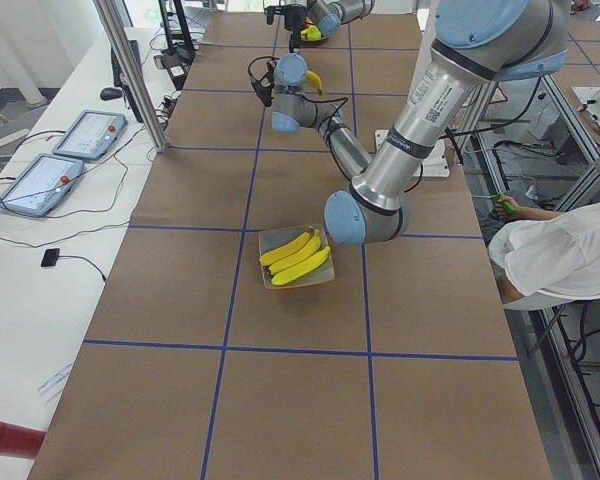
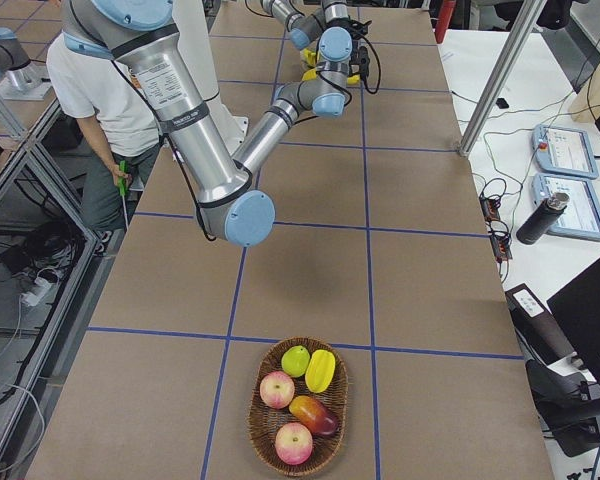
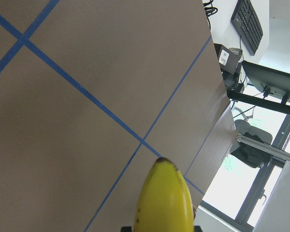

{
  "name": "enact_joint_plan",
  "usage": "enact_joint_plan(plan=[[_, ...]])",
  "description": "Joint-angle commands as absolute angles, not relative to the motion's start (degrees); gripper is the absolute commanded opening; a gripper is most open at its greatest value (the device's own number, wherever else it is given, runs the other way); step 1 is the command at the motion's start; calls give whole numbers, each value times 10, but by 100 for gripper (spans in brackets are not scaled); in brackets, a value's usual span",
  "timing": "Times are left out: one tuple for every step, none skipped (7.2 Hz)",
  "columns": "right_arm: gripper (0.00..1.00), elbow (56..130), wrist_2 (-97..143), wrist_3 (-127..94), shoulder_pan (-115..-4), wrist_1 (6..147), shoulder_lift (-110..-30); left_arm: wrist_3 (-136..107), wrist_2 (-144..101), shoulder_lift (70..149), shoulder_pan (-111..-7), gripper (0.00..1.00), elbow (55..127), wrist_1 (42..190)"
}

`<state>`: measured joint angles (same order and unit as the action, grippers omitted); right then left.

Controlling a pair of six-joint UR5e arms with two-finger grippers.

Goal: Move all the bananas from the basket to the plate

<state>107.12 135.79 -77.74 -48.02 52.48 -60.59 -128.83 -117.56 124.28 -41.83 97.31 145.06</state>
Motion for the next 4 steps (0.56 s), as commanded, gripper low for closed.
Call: enact_joint_plan(plan=[[100,1072,1358,-779,-517,484,-667,-1281,-1176,1147,-472,0,1008,1445],[100,1071,1342,-776,-532,483,-691,-1277,-1172,1130,-497,0,1012,1386],[100,1071,1327,-773,-540,483,-711,-1251,-1165,1115,-521,0,1036,1294],[100,1071,1315,-773,-542,483,-721,-1192,-1164,1077,-526,0,1073,1229]])
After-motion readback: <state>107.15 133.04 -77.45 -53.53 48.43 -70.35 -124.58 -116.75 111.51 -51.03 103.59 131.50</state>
